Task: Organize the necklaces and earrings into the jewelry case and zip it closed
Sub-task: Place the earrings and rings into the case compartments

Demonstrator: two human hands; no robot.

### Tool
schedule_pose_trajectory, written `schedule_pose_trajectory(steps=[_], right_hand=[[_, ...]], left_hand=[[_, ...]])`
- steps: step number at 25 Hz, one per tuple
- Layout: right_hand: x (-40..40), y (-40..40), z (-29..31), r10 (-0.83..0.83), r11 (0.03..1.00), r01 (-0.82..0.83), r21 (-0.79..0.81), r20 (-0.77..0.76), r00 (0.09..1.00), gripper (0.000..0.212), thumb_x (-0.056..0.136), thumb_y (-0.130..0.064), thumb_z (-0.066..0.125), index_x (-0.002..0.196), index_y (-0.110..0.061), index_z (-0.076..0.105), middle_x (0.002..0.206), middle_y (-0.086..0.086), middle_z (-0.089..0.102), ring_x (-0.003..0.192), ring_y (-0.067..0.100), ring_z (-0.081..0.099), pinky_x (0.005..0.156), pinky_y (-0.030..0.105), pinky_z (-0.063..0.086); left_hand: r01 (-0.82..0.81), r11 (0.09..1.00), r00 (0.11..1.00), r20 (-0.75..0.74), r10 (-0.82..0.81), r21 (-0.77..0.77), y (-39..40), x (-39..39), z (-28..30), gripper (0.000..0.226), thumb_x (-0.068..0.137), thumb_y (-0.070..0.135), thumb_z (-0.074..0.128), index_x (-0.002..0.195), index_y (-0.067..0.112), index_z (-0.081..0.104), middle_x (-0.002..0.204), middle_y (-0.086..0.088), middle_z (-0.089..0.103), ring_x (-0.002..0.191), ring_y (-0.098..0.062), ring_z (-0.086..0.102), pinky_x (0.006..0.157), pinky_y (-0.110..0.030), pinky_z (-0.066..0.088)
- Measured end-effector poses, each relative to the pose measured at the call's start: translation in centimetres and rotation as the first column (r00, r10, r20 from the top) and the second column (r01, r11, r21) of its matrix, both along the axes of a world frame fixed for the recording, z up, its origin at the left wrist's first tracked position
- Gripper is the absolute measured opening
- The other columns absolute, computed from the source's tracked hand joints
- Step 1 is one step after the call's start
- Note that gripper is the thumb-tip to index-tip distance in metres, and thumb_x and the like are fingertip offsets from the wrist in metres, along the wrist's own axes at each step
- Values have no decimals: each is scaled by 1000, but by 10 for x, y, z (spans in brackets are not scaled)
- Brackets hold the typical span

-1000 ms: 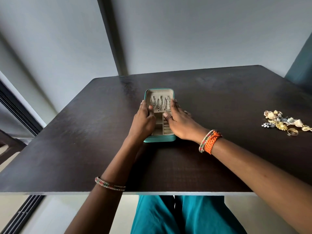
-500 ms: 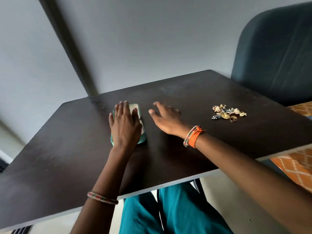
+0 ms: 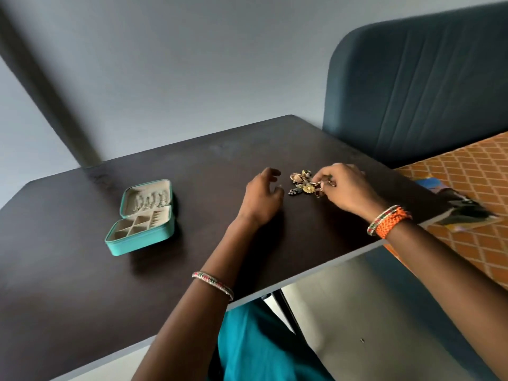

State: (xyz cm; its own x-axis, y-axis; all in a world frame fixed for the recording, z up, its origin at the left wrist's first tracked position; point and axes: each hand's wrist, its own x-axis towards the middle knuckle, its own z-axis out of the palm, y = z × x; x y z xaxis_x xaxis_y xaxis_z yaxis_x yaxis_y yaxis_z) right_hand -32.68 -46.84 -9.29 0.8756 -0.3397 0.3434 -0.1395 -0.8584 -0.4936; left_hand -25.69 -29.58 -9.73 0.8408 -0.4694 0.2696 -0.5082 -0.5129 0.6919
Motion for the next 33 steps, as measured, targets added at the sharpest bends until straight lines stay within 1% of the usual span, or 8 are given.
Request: schedule_pose_trajectory(steps=[5, 10, 14, 16, 21, 25, 29, 33], right_hand=[[-16, -10, -15, 74, 997, -76, 26, 73, 995, 19, 87, -2, 59, 95, -13, 73, 94, 3, 63, 86, 12, 55, 72, 22, 37], [-9, -7, -23, 48, 999, -48, 2, 108, 993, 10, 83, -24, 66, 86, -17, 73, 87, 1, 62, 82, 16, 59, 73, 33, 48], [-6, 2, -20, 8, 998, -14, 56, 108, 994, 5, 82, -17, 67, 78, -19, 69, 81, 0, 67, 76, 20, 63, 69, 37, 54], [-7, 13, -14, -7, 997, -10, 80, 208, 978, 7, 85, -16, 63, 78, -17, 64, 81, 3, 71, 76, 23, 66, 66, 40, 54], [-13, 51, 17, 138, 965, -222, 137, 450, 882, 7, 88, -10, 60, 85, -13, 55, 78, -2, 66, 72, 10, 65, 60, 27, 51], [-10, 73, 36, 184, 825, -431, 366, 547, 817, 11, 82, -6, 69, 85, -15, 64, 80, -7, 69, 77, 5, 68, 67, 19, 52], [-6, 98, 42, 295, 780, -522, 345, 533, 793, 14, 81, -1, 70, 90, -11, 68, 85, -4, 72, 82, 4, 70, 75, 24, 57], [0, 130, 41, 357, 778, -554, 297, 515, 779, 9, 80, -6, 72, 85, -13, 69, 79, -2, 72, 76, 7, 69, 71, 31, 59]], left_hand=[[-7, 991, 999, 48, 1, 130, -11, 0, -14, 34, 87, 15, 52, 121, 17, 56, 120, -4, 62, 115, -23, 54, 101, -41, 39], [29, 987, 994, 101, -46, 160, -9, -2, -20, 31, 91, 23, 52, 121, 19, 55, 121, -3, 59, 117, -23, 51, 102, -41, 36], [11, 1000, 992, 125, -12, 9, -9, -7, -17, 26, 92, 28, 55, 116, 18, 59, 119, 0, 62, 114, -20, 52, 99, -38, 39], [37, 991, 996, 87, -25, -130, -9, -15, -8, 19, 93, 27, 56, 106, 16, 65, 105, 1, 69, 96, -12, 60, 85, -25, 45], [40, 853, 924, -305, -229, -520, -6, -44, 17, 19, 97, 23, 51, 100, 8, 63, 79, -3, 67, 65, -12, 65, 48, -24, 51], [-28, 719, 919, -301, -254, -694, 27, -52, 40, 10, 90, 12, 59, 98, 9, 66, 81, -5, 69, 66, -10, 66, 55, -24, 55], [-127, 644, 908, -350, -231, -754, 61, -55, 44, 14, 91, 17, 58, 94, 8, 68, 78, -2, 71, 70, -8, 67, 61, -21, 55], [-305, 491, 790, -505, -347, -816, 90, -54, 40, 13, 90, 9, 57, 95, 2, 67, 74, -3, 71, 69, -7, 68, 65, -15, 55]])
